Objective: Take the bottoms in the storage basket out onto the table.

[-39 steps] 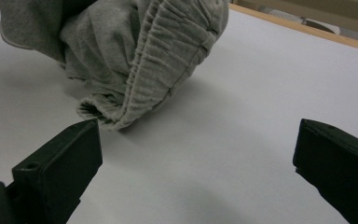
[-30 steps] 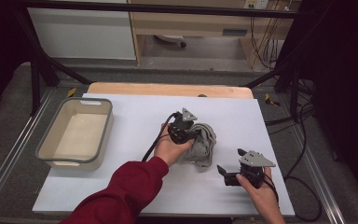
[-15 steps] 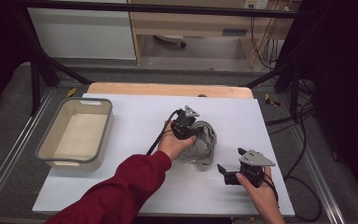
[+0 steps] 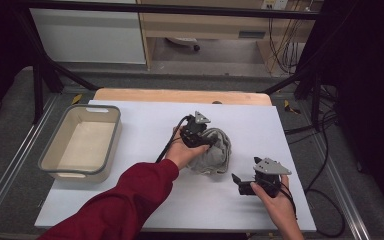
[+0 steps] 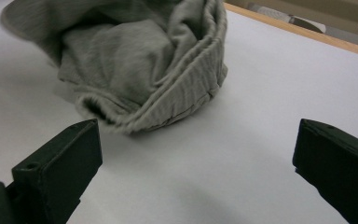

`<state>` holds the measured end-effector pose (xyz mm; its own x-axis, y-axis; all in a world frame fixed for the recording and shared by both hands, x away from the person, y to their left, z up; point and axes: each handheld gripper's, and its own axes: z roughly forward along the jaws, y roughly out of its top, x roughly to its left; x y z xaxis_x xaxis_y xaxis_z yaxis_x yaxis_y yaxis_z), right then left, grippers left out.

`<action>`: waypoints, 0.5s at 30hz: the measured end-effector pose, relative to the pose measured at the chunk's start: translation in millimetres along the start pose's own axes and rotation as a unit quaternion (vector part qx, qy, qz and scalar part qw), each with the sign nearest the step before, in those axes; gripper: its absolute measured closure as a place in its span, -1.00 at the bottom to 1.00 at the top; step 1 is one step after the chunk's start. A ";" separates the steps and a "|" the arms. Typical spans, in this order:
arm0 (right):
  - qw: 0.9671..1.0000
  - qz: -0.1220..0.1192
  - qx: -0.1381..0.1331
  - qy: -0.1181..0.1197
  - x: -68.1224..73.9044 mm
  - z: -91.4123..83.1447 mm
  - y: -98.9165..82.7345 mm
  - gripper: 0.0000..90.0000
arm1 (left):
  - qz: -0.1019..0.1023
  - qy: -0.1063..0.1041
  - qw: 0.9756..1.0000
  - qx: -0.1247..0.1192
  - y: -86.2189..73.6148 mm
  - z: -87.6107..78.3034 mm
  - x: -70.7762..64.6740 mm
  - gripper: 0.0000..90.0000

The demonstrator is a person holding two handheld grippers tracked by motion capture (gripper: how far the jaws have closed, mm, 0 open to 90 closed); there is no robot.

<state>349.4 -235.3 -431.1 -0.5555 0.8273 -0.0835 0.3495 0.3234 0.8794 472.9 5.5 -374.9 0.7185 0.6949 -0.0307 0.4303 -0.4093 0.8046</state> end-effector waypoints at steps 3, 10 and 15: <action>1.000 -0.005 0.000 0.007 2.4 0.0 1.5 -0.96 | 0.003 -0.002 1.000 -0.004 1.1 -2.5 -3.1 -0.13; 1.000 -0.022 0.009 0.011 8.0 2.1 3.2 -0.96 | 0.013 0.010 1.000 0.009 4.8 -5.5 -11.7 -0.35; 1.000 -0.017 0.010 0.008 5.0 1.6 2.3 -0.96 | 0.008 0.017 1.000 0.004 16.4 -12.1 -13.3 -0.49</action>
<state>348.6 -229.8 -430.3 -0.5800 0.8078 -0.1051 0.3456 0.3609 0.8662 463.8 -3.3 -354.1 0.7066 0.7076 0.0034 0.4230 -0.4262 0.7996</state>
